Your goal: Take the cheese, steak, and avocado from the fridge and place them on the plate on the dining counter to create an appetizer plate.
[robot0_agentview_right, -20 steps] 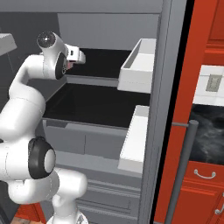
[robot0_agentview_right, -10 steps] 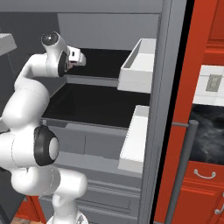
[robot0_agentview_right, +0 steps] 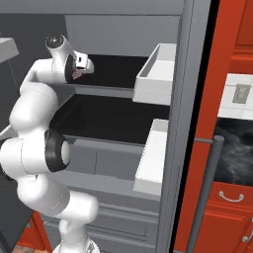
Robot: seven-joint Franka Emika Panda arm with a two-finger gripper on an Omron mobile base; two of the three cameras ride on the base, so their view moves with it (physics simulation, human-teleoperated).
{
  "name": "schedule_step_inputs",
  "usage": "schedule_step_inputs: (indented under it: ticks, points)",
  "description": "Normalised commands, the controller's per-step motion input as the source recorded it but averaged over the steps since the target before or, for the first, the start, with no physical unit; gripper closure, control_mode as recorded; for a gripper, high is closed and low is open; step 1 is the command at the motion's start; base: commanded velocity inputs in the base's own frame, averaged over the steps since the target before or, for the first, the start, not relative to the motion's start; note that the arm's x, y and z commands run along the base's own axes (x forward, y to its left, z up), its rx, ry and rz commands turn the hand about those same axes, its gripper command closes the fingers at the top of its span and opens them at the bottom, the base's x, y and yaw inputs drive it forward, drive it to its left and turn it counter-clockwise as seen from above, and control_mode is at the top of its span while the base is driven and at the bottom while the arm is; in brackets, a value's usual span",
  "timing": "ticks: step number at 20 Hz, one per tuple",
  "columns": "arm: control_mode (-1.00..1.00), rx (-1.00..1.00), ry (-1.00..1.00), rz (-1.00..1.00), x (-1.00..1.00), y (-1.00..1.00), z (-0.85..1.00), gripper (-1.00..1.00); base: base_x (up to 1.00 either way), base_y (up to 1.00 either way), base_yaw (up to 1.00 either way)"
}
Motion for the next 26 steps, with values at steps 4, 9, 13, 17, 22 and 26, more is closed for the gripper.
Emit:
schedule_step_inputs:
  ticks: [4,9,13,17,22,26]
  points:
    - [-1.0,0.0,0.08,-0.04,0.16,0.0,-0.32,1.0,0.0,0.0,0.0]
    - [-1.0,0.0,0.04,-0.05,0.04,-0.03,-0.28,1.0,0.0,0.0,0.0]
    - [-1.0,0.0,-0.03,-0.06,-0.29,-0.42,-0.07,1.0,0.0,0.0,0.0]
    - [-1.0,0.04,-0.17,-0.06,-0.83,-0.62,0.01,1.0,0.0,0.0,0.0]
    - [-1.0,0.08,-0.16,-0.06,-1.0,-0.72,0.06,1.0,0.0,0.0,0.0]
    - [-1.0,0.05,-0.02,-0.04,-1.0,-0.53,0.01,1.0,0.0,0.0,0.0]
